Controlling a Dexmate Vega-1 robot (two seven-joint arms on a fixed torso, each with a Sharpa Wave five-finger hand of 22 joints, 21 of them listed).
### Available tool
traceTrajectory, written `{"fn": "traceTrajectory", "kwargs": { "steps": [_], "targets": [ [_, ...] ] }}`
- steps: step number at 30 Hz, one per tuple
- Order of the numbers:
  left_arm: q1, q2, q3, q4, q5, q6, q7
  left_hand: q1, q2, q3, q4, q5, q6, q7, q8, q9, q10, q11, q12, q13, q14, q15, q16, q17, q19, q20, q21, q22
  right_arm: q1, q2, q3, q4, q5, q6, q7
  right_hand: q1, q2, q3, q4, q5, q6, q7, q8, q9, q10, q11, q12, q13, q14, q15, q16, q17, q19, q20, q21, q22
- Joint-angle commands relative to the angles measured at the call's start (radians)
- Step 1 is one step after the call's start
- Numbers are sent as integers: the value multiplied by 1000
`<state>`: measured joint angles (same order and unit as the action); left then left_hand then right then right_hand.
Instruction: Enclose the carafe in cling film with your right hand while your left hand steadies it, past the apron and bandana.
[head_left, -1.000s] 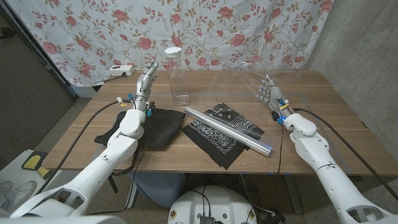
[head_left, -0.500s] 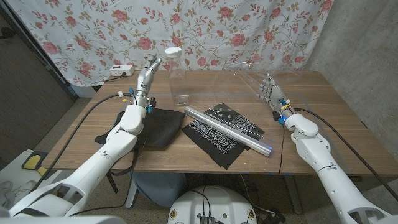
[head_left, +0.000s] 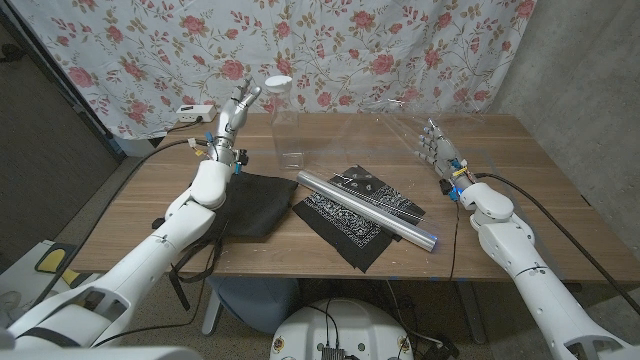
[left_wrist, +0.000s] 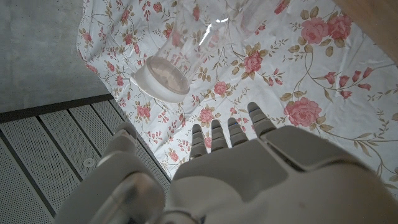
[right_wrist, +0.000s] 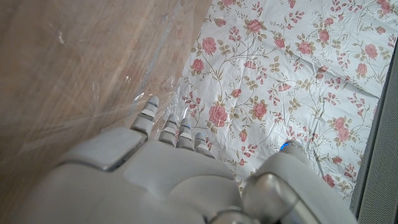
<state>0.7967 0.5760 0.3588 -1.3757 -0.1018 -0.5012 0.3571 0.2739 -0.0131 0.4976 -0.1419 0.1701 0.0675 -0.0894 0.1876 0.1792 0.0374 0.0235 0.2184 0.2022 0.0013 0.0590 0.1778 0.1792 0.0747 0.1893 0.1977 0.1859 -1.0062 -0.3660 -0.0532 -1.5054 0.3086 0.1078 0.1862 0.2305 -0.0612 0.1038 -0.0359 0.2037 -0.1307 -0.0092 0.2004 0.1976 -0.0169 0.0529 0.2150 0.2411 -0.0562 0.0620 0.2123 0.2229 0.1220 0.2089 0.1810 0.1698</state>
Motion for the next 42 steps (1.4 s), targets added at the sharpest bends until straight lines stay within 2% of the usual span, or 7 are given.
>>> {"fn": "traceTrajectory", "kwargs": {
  "steps": [1, 11, 13, 14, 16, 24, 42],
  "targets": [
    [-2, 25, 0, -55, 4, 84, 7, 0, 5, -8, -1, 2, -2, 1, 1, 6, 5, 5, 0, 3, -12, 5, 1, 2, -13, 3, -5, 3, 18, -31, -37, -19, -63, -43, -17, 5, 10, -2, -7, -3, -3, 0, 5, 3, -1, -2, 5, 3, -11, 5, 0, 2, -5, 4, 3, 3],
    [-12, 39, 7, -84, 25, 115, 22, -1, 5, -10, 0, 3, -12, 5, -2, 6, -5, 10, -3, 3, -31, 17, -1, 2, -28, 10, -7, 1, 21, -25, -36, -7, -54, -29, -15, 7, 13, -1, -8, -3, -5, 2, 4, 3, -3, 7, 3, 2, -24, 14, -4, 0, -5, 5, 5, 3],
    [-16, 36, 9, -83, 58, 111, 53, 1, 8, -9, -2, 4, -4, -5, 2, 6, 1, 15, 0, 3, -31, -8, 3, 1, -23, -31, -3, -1, 24, -21, -36, 5, -51, -15, -10, 7, 13, -1, -9, -3, -6, 2, 4, 3, -2, 9, 3, 1, -25, 14, -4, 0, -5, 5, 5, 3],
    [-14, 36, 9, -91, 86, 119, 81, 6, 11, -9, -5, 5, 14, -6, 8, 5, 20, 15, 8, 3, -23, -27, 8, 0, -6, -92, 3, -5, 25, -19, -35, 11, -46, -13, -5, 7, 13, -1, -9, -3, -6, 3, 4, 3, -2, 9, 3, 1, -25, 14, -4, 0, -5, 5, 5, 3],
    [-10, 38, 10, -107, 117, 133, 111, 9, 9, -10, -8, 5, 29, 1, 11, 4, 43, 13, 16, 3, -10, -32, 12, -2, 9, -111, 7, -7, 31, -20, -38, 20, -45, -13, 2, 7, 13, -1, -9, -4, -5, 3, 4, 3, -3, 9, 3, 1, -26, 12, -5, 0, -6, 5, 5, 3],
    [-12, 34, 13, -118, 128, 143, 138, 7, -4, -17, -11, 4, 29, 23, 9, 4, 50, 14, 17, 3, 2, -34, 14, -2, 20, -100, 8, -9, 43, -21, -43, 44, -48, 8, 22, 11, 19, 2, -11, -3, -9, 8, 3, 3, -9, 14, 0, 0, -34, 13, -7, -1, -9, 5, 4, 3],
    [-36, 40, 32, -128, 191, 140, 170, 11, -12, -21, -13, 6, 29, 26, 7, 4, 61, 20, 20, 3, 20, -24, 17, -2, 24, -85, 5, -10, 48, -28, -47, 53, -68, 27, 28, 21, 31, 8, -16, -3, -11, 9, 3, 3, -12, 11, -2, -2, -40, 7, -7, -2, -14, 5, 3, 2]
  ]
}}
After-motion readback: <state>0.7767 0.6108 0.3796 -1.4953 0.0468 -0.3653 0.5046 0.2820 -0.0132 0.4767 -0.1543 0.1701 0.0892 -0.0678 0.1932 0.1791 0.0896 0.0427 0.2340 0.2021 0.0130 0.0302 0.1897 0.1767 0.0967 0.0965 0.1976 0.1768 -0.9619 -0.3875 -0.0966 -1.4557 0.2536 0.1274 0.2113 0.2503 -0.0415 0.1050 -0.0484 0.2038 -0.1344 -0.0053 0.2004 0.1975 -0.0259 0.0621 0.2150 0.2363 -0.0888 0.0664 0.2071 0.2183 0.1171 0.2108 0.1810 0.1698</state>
